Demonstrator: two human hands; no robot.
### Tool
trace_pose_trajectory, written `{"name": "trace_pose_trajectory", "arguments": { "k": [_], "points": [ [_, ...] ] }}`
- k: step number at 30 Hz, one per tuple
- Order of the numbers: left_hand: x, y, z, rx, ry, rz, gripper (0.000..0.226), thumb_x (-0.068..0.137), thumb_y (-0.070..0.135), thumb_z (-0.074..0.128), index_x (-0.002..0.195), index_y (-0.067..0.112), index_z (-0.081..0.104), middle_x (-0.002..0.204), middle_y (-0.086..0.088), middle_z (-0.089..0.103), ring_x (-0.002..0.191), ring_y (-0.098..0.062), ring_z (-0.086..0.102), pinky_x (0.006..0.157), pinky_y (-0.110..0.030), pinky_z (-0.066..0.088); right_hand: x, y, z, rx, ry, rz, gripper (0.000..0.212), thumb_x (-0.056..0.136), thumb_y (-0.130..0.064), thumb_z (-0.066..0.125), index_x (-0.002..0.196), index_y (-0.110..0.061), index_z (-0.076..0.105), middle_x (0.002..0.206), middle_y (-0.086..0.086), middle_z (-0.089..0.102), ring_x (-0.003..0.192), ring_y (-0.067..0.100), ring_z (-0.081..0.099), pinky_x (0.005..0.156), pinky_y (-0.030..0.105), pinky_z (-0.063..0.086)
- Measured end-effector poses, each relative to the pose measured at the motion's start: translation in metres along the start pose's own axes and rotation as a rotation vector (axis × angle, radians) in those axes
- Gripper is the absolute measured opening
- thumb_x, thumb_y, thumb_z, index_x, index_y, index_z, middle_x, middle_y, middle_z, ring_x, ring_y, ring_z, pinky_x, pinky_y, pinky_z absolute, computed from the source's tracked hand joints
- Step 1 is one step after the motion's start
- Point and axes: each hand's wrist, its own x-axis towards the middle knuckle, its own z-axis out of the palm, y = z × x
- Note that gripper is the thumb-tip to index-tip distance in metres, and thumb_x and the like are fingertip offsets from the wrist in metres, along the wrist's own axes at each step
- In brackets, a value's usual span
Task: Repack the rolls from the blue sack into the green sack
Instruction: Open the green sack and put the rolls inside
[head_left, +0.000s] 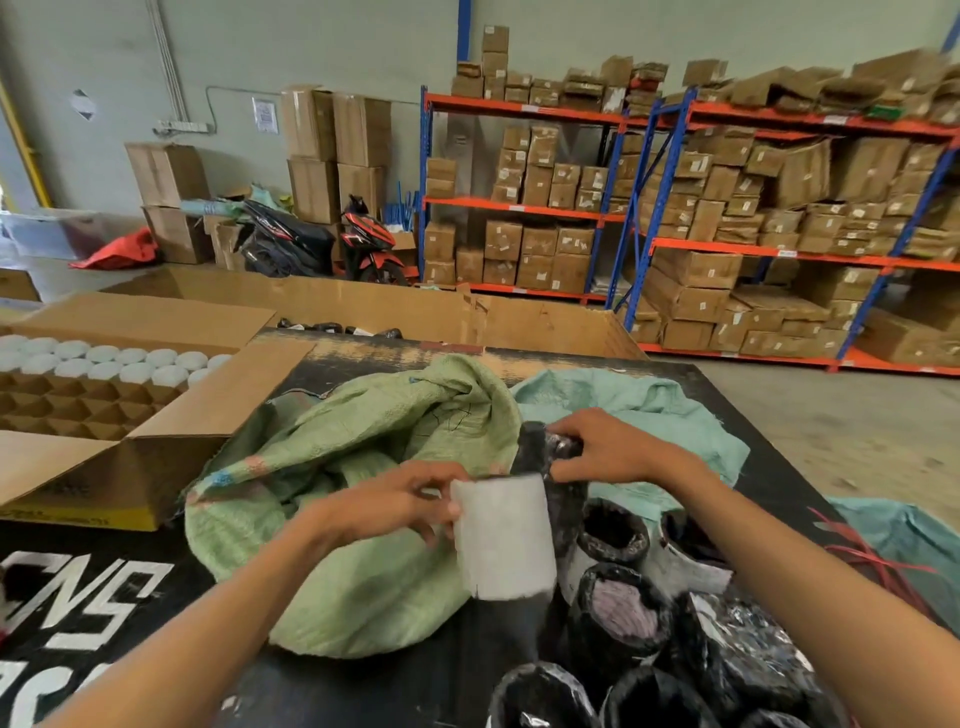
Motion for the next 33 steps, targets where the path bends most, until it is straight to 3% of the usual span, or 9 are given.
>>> {"name": "trace_pose_trajectory", "arguments": {
  "k": [5,9,14,18,22,25,28,31,33],
  "points": [
    [-0.021,-0.011,-0.052,-0.342,0.283,-0.138,0.043,0.08,0.016,0.053,0.122,0.003,0.057,0.102,-0.018,0.058,0.091,-0.028,0.058,0.075,-0.041,0.057,0.016,-0.017,-0.031,0.305,0.265,0.065,0.023,0.081,-0.026,0.063,0.072,-0.005,0.057,0.065,0.012,0.059,0.059,0.011,0.052,0.058,0.026,0.04],
    [-0.027,-0.045,-0.072,-0.092,0.344,-0.422,0.039,0.082,0.025,0.046,0.115,0.005,0.056,0.114,-0.029,0.055,0.1,-0.036,0.055,0.079,-0.044,0.059,0.052,-0.036,-0.017,0.493,0.482,0.103,0.023,0.091,-0.018,0.06,0.084,0.003,0.061,0.073,0.008,0.063,0.067,0.012,0.057,0.062,0.029,0.044],
    [0.009,-0.089,-0.08,0.227,0.799,-0.49,0.017,0.097,0.016,0.034,0.099,0.007,0.049,0.106,-0.02,0.057,0.094,-0.037,0.057,0.079,-0.047,0.052,0.117,-0.047,0.04,0.387,0.296,0.296,0.03,0.09,-0.034,0.058,0.068,-0.016,0.049,0.068,0.001,0.051,0.062,0.015,0.048,0.057,0.025,0.036],
    [0.024,-0.106,-0.08,0.398,1.079,-0.386,0.016,0.099,0.019,0.041,0.11,0.013,0.051,0.102,-0.012,0.051,0.082,-0.025,0.045,0.072,-0.036,0.037,0.157,-0.043,0.079,0.376,0.205,0.359,0.04,0.092,-0.03,0.059,0.063,-0.018,0.035,0.061,0.001,0.035,0.056,0.014,0.036,0.054,0.028,0.026],
    [0.033,-0.127,-0.083,0.212,1.254,-0.369,0.023,0.098,0.011,0.047,0.117,0.011,0.061,0.112,-0.018,0.058,0.1,-0.03,0.053,0.089,-0.04,0.041,0.182,-0.033,0.119,0.495,0.138,0.455,0.025,0.092,-0.033,0.064,0.093,-0.008,0.062,0.094,0.007,0.065,0.087,0.019,0.062,0.078,0.032,0.046],
    [0.038,-0.146,-0.084,0.043,1.137,-0.364,0.048,0.099,0.013,0.05,0.146,0.01,0.04,0.149,-0.014,0.041,0.136,-0.032,0.041,0.112,-0.045,0.034,0.188,-0.032,0.136,0.607,0.212,0.475,0.046,0.094,-0.031,0.064,0.131,-0.005,0.057,0.133,0.004,0.06,0.126,0.023,0.054,0.108,0.037,0.041],
    [0.034,-0.16,-0.086,0.097,0.758,-0.455,0.073,0.1,0.023,0.049,0.157,0.025,0.002,0.164,-0.001,0.004,0.148,-0.025,0.022,0.119,-0.043,0.024,0.183,-0.034,0.144,0.596,0.127,0.43,0.023,0.1,-0.023,0.056,0.119,-0.011,0.06,0.126,0.002,0.052,0.123,0.021,0.047,0.106,0.03,0.036],
    [0.022,-0.171,-0.095,0.348,0.492,-0.601,0.088,0.094,0.037,0.057,0.156,0.029,-0.005,0.155,-0.011,0.034,0.137,-0.03,0.041,0.112,-0.037,0.035,0.186,-0.014,0.148,0.108,0.041,0.409,0.053,0.091,-0.037,0.067,0.137,-0.019,0.05,0.145,0.007,0.03,0.138,0.031,0.03,0.117,0.045,0.028],
    [0.012,-0.178,-0.103,0.451,0.442,-0.693,0.096,0.082,0.055,0.065,0.153,0.028,0.007,0.145,-0.01,0.047,0.127,-0.029,0.05,0.105,-0.037,0.041,0.187,-0.002,0.138,-0.212,0.045,0.409,0.071,0.081,-0.045,0.074,0.142,-0.026,0.043,0.15,0.008,0.024,0.142,0.036,0.021,0.117,0.056,0.024]
  ]
}}
